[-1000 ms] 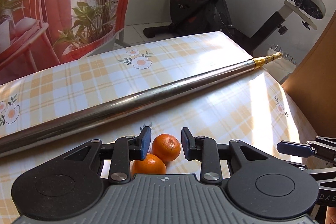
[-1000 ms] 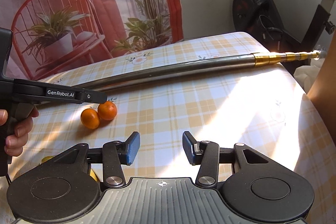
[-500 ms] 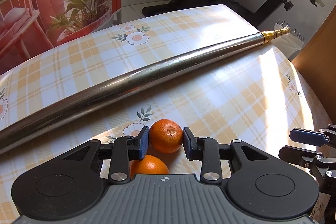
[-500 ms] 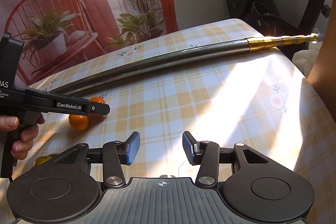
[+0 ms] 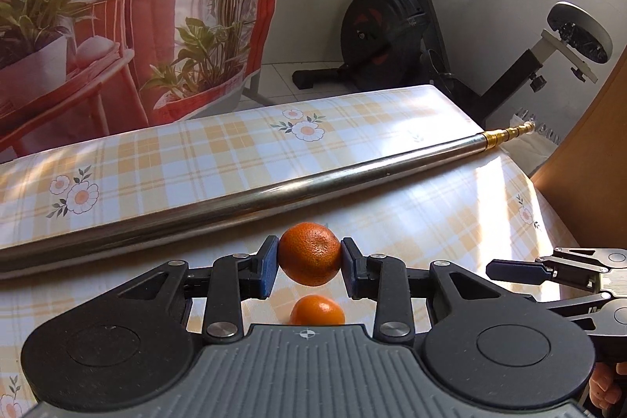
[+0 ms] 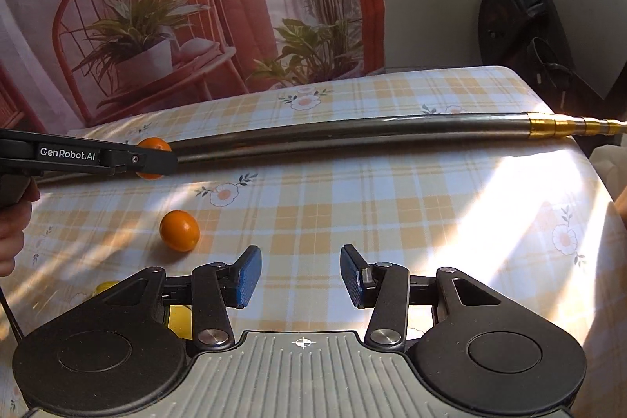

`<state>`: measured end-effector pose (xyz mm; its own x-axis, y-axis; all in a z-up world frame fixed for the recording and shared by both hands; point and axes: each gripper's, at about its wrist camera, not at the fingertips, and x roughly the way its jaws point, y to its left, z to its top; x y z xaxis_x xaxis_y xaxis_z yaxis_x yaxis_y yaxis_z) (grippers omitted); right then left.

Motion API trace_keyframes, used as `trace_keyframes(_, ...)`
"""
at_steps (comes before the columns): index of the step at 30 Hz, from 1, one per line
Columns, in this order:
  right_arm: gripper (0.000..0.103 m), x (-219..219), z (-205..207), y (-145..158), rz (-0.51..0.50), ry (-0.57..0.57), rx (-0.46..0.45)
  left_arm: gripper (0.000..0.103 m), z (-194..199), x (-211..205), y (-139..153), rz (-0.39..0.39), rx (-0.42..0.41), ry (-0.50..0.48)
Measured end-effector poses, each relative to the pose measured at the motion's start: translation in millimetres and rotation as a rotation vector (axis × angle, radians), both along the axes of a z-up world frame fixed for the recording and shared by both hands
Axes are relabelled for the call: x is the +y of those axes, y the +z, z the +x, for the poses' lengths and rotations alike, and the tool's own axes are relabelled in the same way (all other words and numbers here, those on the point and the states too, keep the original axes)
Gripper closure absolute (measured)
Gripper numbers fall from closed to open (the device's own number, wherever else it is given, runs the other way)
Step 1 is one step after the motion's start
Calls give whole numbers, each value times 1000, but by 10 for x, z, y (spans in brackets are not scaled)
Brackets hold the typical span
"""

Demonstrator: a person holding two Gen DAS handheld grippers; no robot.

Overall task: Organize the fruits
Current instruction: 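Close the right tool on the last mandarin while the left tool holds its mandarin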

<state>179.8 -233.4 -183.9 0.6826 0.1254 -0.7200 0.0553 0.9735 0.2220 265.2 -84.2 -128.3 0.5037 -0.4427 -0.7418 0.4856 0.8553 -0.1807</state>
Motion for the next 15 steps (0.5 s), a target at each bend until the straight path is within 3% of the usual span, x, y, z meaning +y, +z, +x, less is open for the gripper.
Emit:
trace_keyframes(7,61,461,478,15,-56,185,1,68,-357,636,67,32,-48,141)
trace_keyframes(15,61,843,815,-104,-148,279,15,68,-751,1200,-13,-11,-25,304)
